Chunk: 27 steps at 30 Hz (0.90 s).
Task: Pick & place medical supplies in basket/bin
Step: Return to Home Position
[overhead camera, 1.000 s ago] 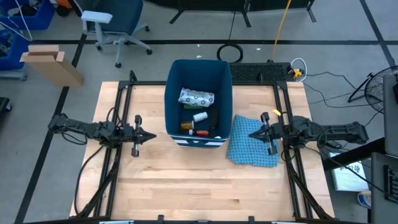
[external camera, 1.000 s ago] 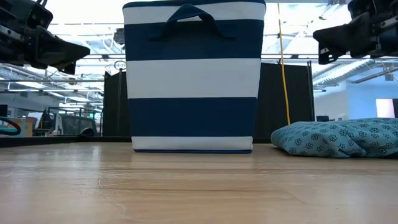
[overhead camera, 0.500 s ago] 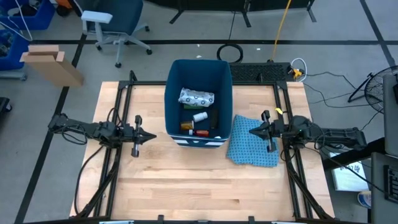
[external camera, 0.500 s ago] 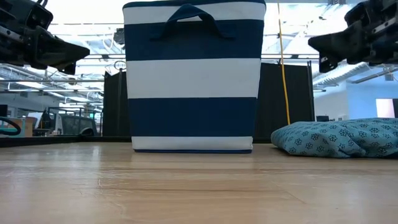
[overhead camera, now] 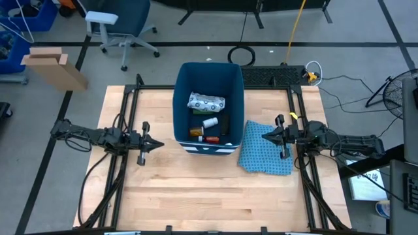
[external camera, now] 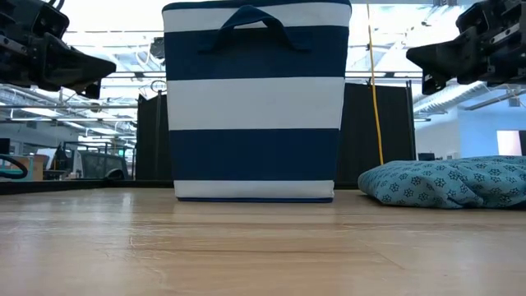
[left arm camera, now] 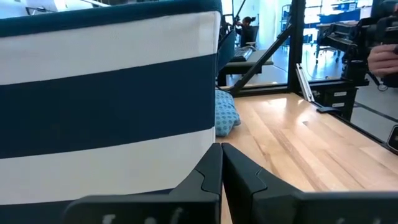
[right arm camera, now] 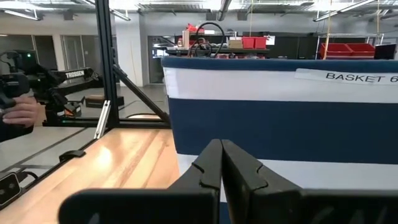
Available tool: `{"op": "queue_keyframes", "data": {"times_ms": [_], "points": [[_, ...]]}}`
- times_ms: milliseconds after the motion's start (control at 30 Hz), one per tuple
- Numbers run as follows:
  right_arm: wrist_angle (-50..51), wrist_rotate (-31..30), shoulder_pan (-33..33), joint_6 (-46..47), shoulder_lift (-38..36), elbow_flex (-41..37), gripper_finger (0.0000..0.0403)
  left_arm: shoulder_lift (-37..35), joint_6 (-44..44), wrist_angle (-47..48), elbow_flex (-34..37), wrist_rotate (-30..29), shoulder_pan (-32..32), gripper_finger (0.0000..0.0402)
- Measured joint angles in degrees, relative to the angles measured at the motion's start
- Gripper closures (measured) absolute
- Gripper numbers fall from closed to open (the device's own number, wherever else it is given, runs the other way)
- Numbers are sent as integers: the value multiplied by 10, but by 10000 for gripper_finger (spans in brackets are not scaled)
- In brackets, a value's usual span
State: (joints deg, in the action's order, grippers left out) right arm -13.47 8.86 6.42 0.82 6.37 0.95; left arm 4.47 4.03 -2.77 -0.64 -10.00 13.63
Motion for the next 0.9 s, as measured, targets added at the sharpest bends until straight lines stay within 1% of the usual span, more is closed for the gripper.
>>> {"op": "queue_keyframes", "data": {"times_ms": [900], "points": [[0,0,0,0,0,-1,403,0,0,-8,0,-2,0,392]]}}
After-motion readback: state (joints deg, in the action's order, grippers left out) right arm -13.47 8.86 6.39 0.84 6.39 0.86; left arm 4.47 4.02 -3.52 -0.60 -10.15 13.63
